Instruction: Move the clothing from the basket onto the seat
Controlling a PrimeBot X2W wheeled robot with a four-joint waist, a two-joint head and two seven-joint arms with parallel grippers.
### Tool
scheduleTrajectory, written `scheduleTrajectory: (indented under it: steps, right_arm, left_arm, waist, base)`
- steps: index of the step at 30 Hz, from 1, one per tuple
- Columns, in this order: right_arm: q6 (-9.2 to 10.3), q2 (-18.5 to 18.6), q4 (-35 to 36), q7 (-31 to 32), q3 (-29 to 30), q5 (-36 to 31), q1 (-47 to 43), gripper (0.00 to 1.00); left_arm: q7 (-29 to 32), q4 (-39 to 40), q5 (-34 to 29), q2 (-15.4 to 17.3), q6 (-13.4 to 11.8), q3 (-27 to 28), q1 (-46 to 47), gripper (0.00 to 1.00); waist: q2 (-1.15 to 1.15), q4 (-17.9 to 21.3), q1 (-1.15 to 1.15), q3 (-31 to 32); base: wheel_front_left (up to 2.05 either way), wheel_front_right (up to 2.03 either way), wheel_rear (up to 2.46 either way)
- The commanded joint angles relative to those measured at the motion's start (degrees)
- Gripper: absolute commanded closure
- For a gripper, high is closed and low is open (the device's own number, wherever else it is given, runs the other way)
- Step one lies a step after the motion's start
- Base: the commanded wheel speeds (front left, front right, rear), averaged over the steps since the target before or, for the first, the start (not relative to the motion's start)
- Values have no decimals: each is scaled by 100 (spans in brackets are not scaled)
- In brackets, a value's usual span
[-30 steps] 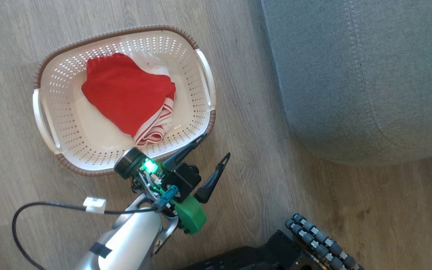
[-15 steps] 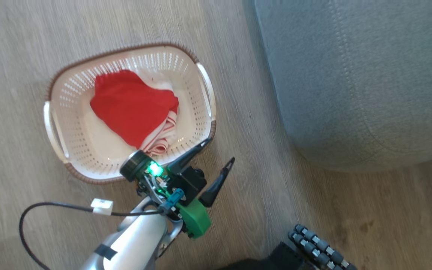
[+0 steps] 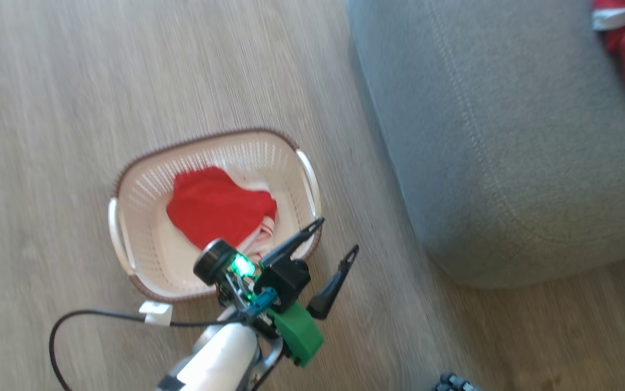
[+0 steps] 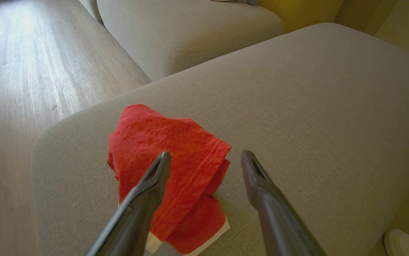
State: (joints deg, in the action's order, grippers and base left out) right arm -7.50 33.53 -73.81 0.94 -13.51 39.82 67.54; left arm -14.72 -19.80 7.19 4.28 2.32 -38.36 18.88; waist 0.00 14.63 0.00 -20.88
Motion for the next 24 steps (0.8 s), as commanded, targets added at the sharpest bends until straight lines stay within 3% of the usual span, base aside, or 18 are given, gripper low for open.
scheduleTrajectory:
  steps: [1, 7, 11, 24]
  right_arm:
    - [1, 124, 104, -32, -90, -39, -6, 0]
    - [1, 19, 347, -250, -344, -79, -112, 0]
    - [1, -67, 887, -451, -387, 330, -359, 0]
    - [1, 331, 2491, -1229, -928, 1223, -1300, 0]
  left_arm:
    - [-28, 210, 53, -70, -28, 165, -44, 0]
    - [-28, 325, 226, -124, -72, 218, -334, 0]
    - [-28, 448, 379, -135, -150, 336, -572, 0]
    - [-28, 850, 487, -139, -380, 752, -982, 0]
  waist:
    - [0, -46, 0, 353]
    - [0, -112, 0, 1075]
    - [0, -128, 0, 1545]
    - [0, -256, 0, 2274]
  base:
    - [0, 0, 0]
    - [0, 0, 0]
    - [0, 0, 0]
    - [0, 0, 0]
